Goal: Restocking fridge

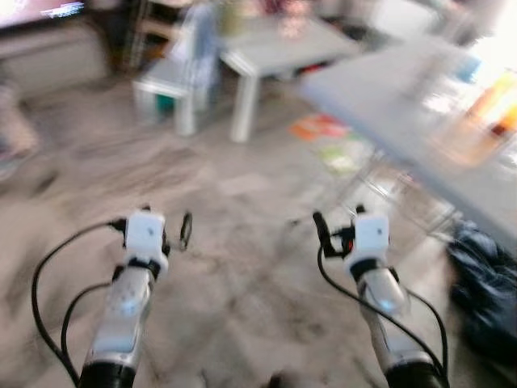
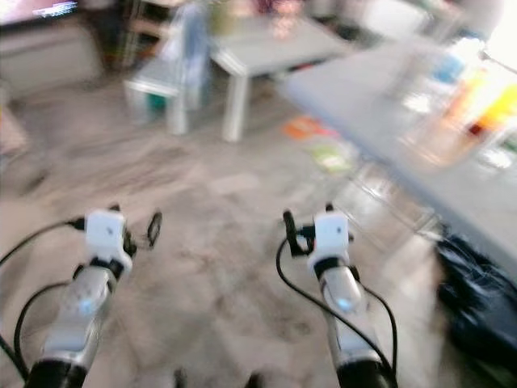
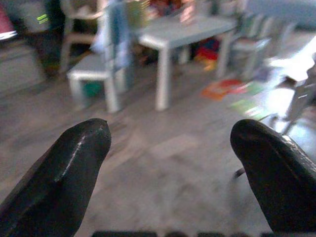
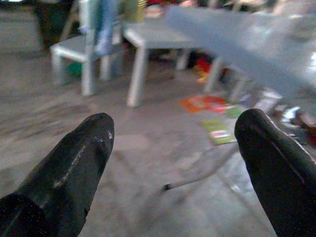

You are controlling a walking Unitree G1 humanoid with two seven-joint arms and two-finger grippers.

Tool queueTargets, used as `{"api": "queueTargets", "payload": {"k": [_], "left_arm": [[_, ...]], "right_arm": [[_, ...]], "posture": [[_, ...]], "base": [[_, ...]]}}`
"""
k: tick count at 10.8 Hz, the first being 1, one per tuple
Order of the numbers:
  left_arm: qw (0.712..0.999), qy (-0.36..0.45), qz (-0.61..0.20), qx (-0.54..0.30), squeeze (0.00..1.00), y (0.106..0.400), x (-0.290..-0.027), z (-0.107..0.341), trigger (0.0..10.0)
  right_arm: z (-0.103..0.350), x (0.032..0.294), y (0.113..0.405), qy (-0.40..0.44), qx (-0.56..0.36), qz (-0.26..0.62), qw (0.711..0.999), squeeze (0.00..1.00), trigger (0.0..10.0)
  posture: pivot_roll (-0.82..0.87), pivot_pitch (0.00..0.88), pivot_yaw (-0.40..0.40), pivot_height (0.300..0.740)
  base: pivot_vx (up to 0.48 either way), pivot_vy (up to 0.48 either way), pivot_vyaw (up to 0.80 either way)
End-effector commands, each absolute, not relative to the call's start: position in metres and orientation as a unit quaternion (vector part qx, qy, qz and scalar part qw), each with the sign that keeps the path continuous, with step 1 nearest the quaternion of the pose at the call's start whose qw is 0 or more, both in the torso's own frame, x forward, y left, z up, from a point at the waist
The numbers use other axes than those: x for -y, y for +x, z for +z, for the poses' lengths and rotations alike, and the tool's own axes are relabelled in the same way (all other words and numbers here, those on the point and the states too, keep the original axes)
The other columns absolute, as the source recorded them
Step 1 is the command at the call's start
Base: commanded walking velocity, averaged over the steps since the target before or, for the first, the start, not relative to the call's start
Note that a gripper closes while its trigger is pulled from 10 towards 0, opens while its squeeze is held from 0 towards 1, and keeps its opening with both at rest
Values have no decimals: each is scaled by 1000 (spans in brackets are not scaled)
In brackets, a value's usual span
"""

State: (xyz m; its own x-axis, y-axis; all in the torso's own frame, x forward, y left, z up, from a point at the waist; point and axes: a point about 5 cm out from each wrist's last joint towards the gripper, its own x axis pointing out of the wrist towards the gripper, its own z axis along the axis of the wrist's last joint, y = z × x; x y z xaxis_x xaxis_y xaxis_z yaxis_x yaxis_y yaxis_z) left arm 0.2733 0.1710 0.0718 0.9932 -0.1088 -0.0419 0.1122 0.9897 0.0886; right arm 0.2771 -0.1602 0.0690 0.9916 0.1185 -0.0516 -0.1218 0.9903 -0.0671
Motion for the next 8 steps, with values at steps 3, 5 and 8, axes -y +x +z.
{"api": "queueTargets", "payload": {"k": [3, 5, 8], "left_arm": [[997, -4, -68, 22, 0, 283, -157, 93, 10000], [998, -13, -54, 24, 0, 287, -160, 96, 10000], [998, -28, -45, 35, 0, 292, -162, 103, 10000]], "right_arm": [[97, 161, 279, 21, 22, 63, 998, 0, 10000], [99, 161, 278, 29, 25, 63, 997, 0, 10000], [114, 158, 277, 29, 41, 72, 996, 0, 10000]], "posture": [[70, 71, -100, 740], [66, 67, -97, 740], [64, 66, -100, 740]], "base": [[405, 0, -800], [442, 0, -356], [401, 262, 0]]}}
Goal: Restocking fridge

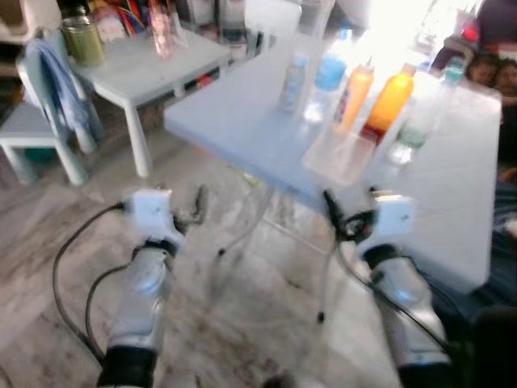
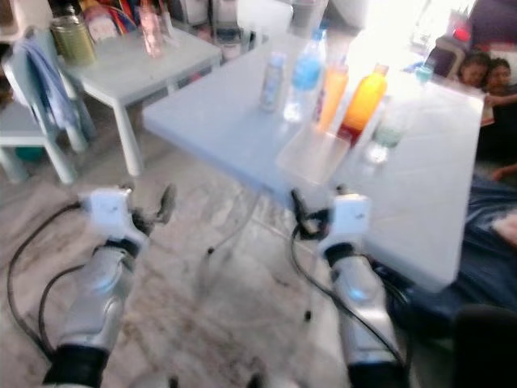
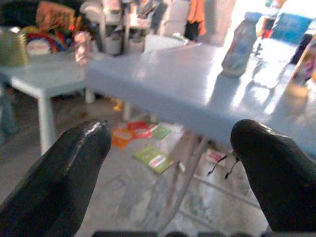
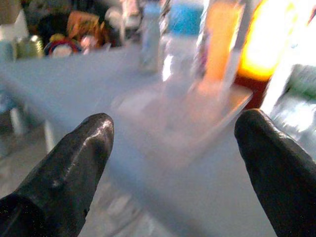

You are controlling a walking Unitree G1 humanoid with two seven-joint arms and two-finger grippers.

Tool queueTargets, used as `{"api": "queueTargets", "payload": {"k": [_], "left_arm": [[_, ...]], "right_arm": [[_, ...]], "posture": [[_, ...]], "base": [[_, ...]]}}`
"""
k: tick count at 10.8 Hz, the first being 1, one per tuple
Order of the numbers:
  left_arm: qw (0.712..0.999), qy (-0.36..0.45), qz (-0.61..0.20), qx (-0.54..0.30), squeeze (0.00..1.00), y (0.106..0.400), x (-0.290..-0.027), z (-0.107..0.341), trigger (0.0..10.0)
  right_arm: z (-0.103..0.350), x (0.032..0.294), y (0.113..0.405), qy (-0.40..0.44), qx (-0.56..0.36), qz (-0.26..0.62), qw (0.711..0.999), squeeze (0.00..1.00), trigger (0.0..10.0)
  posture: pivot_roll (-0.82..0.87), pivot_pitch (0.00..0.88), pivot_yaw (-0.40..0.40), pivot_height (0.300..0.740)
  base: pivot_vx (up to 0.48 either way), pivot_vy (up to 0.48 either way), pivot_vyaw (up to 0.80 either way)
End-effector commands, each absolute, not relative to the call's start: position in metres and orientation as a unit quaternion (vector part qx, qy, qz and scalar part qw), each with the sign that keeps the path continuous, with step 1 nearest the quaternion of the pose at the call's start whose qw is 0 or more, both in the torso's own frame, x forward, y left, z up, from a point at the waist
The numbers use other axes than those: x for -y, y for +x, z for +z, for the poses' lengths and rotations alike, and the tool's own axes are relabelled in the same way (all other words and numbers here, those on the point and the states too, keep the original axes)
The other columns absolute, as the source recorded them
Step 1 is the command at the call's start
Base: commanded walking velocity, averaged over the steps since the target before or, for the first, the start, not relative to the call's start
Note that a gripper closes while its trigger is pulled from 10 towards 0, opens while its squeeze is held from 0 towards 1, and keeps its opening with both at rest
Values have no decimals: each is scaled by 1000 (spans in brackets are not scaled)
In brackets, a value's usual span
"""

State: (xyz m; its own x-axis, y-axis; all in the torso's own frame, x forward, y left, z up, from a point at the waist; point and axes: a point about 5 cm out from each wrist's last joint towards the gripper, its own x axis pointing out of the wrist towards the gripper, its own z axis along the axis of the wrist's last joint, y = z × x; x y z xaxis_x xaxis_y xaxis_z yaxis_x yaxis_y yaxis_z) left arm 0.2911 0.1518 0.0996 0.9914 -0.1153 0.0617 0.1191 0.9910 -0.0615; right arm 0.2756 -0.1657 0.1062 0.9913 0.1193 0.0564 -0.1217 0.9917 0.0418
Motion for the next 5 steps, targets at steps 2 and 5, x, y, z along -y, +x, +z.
{"api": "queueTargets", "payload": {"k": [2, 5], "left_arm": [[997, -37, -49, 38, 0, 295, -158, 106, 10000], [997, -45, -55, 42, 0, 297, -152, 108, 10000]], "right_arm": [[119, 162, 281, 24, 49, 63, 997, 0, 10000], [123, 163, 281, 22, 55, 58, 997, 0, 10000]], "posture": [[57, 62, -98, 740], [54, 57, -96, 740]], "base": [[394, 276, -800], [371, 305, -429]]}}
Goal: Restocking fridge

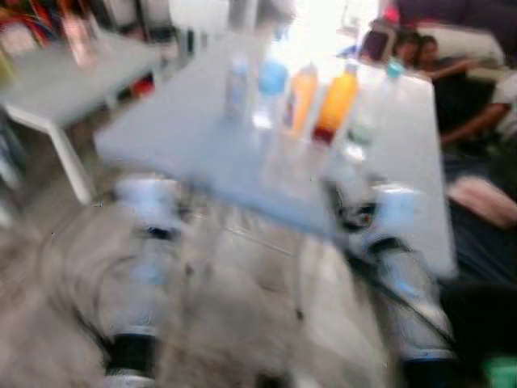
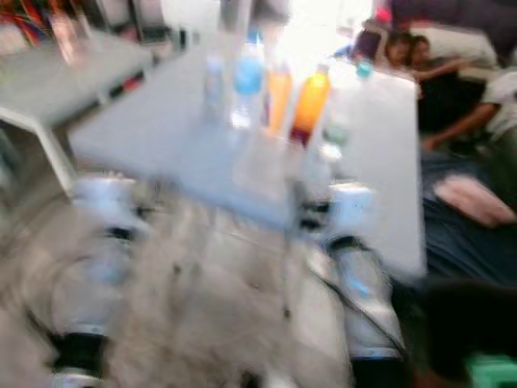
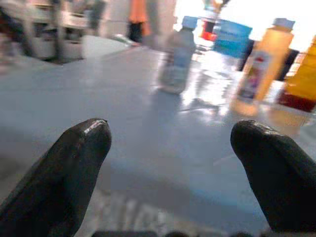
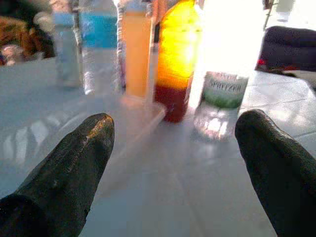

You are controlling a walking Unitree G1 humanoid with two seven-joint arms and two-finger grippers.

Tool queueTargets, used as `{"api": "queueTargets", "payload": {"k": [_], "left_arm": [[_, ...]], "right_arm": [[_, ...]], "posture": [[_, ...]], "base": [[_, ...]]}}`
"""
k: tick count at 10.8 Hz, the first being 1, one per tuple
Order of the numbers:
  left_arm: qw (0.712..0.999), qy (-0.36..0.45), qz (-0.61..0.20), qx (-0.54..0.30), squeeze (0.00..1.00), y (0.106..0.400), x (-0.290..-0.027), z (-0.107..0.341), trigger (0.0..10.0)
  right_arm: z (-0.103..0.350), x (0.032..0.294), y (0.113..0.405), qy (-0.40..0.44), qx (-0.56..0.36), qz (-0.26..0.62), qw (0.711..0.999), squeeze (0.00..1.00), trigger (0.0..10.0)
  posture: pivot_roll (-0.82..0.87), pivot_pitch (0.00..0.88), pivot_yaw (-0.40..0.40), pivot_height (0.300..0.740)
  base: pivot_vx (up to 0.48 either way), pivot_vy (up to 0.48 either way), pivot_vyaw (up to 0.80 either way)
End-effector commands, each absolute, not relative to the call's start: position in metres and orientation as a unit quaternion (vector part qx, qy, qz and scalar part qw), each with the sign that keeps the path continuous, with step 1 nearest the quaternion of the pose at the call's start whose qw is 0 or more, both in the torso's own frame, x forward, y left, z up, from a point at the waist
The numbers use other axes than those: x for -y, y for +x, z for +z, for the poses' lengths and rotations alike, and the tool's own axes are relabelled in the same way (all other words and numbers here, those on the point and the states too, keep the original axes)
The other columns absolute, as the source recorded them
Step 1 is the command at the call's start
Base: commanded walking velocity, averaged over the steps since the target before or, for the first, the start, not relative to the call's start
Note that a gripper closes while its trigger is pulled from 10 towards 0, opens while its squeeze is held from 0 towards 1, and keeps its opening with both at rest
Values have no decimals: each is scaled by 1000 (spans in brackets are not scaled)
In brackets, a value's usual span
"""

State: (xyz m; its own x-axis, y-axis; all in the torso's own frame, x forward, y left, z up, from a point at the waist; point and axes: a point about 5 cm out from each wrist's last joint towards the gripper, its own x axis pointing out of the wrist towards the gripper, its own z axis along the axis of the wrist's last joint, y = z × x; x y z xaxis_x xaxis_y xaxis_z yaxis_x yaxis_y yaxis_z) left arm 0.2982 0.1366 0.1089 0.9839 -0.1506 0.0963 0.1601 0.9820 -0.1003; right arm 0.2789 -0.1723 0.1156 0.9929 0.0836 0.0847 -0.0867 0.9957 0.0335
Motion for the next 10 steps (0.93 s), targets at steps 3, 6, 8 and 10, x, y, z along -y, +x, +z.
{"api": "queueTargets", "payload": {"k": [3, 6, 8, 10], "left_arm": [[996, -42, -64, 40, 0, 297, -148, 107, 10000], [996, -38, -71, 46, 0, 297, -146, 108, 10000], [996, -37, -71, 45, 0, 297, -146, 109, 10000], [995, -38, -74, 46, 0, 297, -146, 108, 10000]], "right_arm": [[119, 165, 281, 26, 49, 49, 997, 0, 10000], [118, 168, 282, 17, 48, 35, 998, 0, 10000], [119, 171, 281, 8, 50, 19, 999, 0, 10000], [121, 175, 281, -45, 61, 12, 997, 0, 10000]], "posture": [[56, 58, -96, 740], [59, 60, -94, 740], [59, 61, -92, 740], [59, 56, -95, 740]], "base": [[344, 335, 0], [0, 0, 0], [0, 0, -216], [0, 0, -800]]}}
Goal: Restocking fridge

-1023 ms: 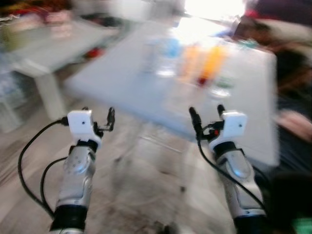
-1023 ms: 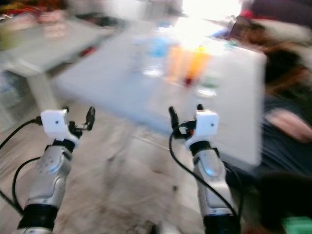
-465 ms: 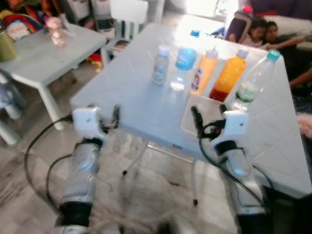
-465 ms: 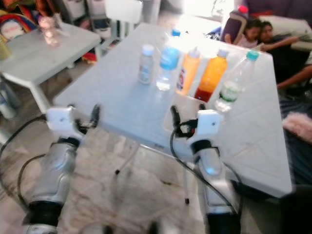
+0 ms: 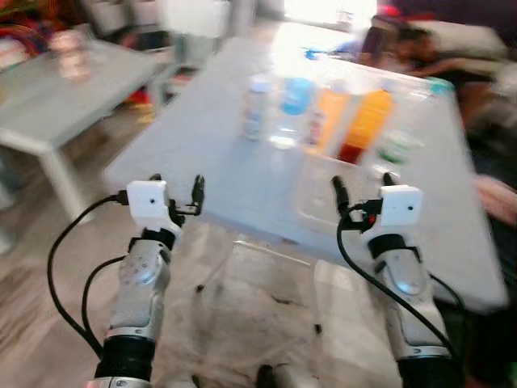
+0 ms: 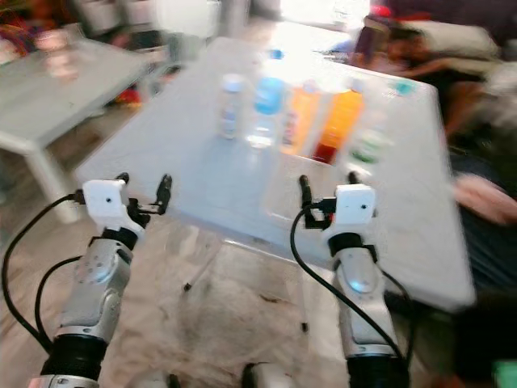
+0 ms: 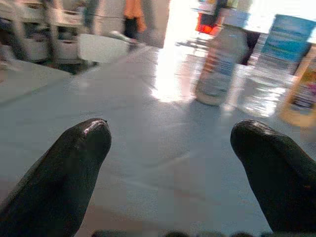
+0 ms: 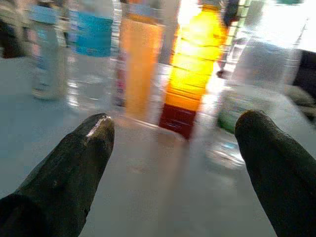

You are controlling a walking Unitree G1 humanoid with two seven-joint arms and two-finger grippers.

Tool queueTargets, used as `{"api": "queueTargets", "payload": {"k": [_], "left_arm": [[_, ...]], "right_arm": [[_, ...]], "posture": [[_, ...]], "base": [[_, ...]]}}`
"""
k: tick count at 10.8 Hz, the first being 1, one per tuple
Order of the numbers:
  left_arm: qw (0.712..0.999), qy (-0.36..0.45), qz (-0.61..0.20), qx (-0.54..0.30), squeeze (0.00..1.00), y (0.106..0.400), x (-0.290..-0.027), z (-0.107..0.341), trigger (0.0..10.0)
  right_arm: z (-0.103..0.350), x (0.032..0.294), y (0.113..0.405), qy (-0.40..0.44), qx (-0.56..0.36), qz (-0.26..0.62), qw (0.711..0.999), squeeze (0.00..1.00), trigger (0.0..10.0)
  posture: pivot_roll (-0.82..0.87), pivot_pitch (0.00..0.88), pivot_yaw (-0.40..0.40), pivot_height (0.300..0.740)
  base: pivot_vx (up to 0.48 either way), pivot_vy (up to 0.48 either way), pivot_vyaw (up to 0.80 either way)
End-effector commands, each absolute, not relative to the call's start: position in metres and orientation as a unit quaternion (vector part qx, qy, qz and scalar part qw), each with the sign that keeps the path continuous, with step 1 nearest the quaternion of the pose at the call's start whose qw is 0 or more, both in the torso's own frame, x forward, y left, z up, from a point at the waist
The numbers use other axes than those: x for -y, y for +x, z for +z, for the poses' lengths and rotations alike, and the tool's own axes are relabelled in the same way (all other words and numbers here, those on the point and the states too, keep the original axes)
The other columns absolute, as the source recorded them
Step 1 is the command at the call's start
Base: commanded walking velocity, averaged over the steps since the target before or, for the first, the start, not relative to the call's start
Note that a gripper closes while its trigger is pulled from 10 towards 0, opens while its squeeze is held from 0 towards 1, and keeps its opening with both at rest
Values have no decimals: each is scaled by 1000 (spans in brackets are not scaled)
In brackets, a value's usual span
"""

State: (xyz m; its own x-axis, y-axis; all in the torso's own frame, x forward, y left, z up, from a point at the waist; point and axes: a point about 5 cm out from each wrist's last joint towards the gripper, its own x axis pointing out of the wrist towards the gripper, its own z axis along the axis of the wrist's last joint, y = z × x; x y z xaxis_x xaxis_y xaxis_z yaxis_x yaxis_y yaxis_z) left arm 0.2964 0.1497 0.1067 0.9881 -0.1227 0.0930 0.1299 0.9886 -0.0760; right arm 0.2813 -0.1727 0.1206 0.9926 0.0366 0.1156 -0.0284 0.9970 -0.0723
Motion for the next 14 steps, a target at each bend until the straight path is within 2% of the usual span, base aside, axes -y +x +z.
{"api": "queueTargets", "payload": {"k": [1, 3, 4, 5, 9, 14], "left_arm": [[995, -38, -78, 45, 0, 296, -145, 107, 10000], [995, -37, -78, 44, 0, 295, -146, 107, 10000], [995, -36, -79, 43, 0, 295, -146, 106, 10000], [995, -35, -79, 42, 0, 293, -146, 105, 10000], [995, -34, -84, 40, 0, 294, -143, 105, 10000], [995, -37, -85, 47, 0, 296, -142, 108, 10000]], "right_arm": [[119, 176, 282, -35, 56, 5, 998, 0, 10000], [123, 175, 283, -47, 67, 9, 997, 0, 10000], [121, 174, 283, -33, 62, 7, 998, 0, 10000], [116, 171, 282, 15, 45, 14, 999, 0, 10000], [106, 167, 282, 81, 12, 22, 996, 0, 10000], [104, 174, 274, 78, 8, 3, 997, 0, 10000]], "posture": [[59, 56, -95, 740], [64, 57, -91, 740], [65, 59, -91, 740], [65, 61, -88, 740], [69, 68, -87, 740], [62, 66, -87, 740]], "base": [[0, 0, -800], [0, 0, -800], [0, 0, 0], [0, 0, 0], [0, 0, 0], [0, 0, 0]]}}
